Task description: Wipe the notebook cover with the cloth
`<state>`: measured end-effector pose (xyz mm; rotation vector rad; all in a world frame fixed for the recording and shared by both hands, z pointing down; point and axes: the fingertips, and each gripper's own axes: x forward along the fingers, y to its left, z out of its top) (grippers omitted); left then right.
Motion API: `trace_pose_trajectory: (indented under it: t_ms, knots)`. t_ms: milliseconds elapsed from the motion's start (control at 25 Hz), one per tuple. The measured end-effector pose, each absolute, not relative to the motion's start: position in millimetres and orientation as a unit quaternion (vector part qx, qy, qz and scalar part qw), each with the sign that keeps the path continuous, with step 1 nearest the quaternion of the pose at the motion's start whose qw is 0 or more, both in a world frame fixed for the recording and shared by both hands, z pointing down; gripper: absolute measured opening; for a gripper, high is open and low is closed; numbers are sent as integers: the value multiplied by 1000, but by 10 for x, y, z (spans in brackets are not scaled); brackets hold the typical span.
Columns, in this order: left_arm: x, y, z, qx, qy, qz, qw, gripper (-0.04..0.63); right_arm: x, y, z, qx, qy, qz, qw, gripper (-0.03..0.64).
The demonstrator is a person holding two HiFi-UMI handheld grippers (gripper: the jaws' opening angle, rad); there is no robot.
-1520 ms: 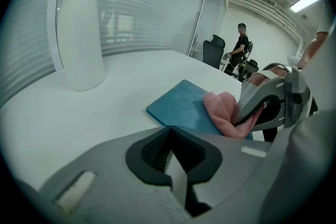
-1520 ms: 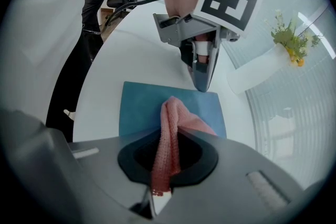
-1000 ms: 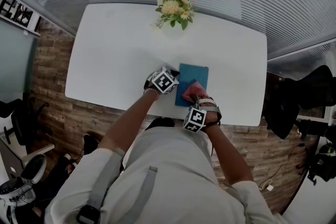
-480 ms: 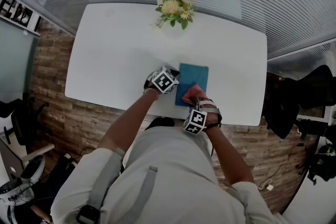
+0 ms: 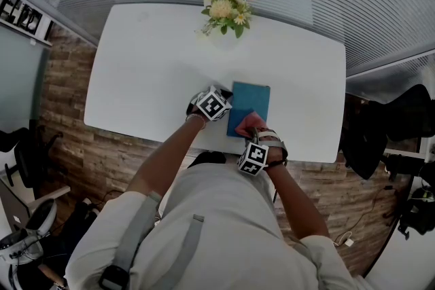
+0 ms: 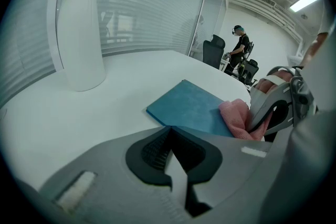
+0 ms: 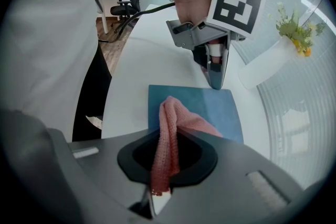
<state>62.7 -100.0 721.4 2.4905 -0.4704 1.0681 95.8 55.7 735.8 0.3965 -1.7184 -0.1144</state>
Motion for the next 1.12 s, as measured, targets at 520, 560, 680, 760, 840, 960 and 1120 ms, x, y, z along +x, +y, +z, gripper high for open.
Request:
trace_pose_trajectory:
  t_ms: [520, 560, 680, 760, 840, 960, 1120]
  knots:
    - [642, -991, 7238, 890, -163, 378, 197, 3, 943, 659, 7373, 155, -757, -29, 634, 14]
    - [637, -996, 7231, 889, -164, 378, 197, 3, 937, 664, 7372, 153, -758, -27, 634, 14]
    - [621, -1006, 7194, 888, -168, 381, 195, 3, 924, 698, 7359, 146, -760, -17, 633, 14]
    - [627, -1003, 7194, 889, -167, 380, 195, 3, 923, 712, 7348, 144, -762, -11, 631, 14]
    - [633, -997, 7231, 889, -166, 380, 195, 3, 920, 721, 7340, 145, -765, -4, 627, 15]
    - [618, -999, 7214, 887, -168, 383, 195, 3, 924, 745, 7356, 134, -765, 2, 630, 15]
    - [623, -999, 7205, 888, -167, 381, 196, 3, 928, 751, 7338, 107, -767, 27, 632, 18]
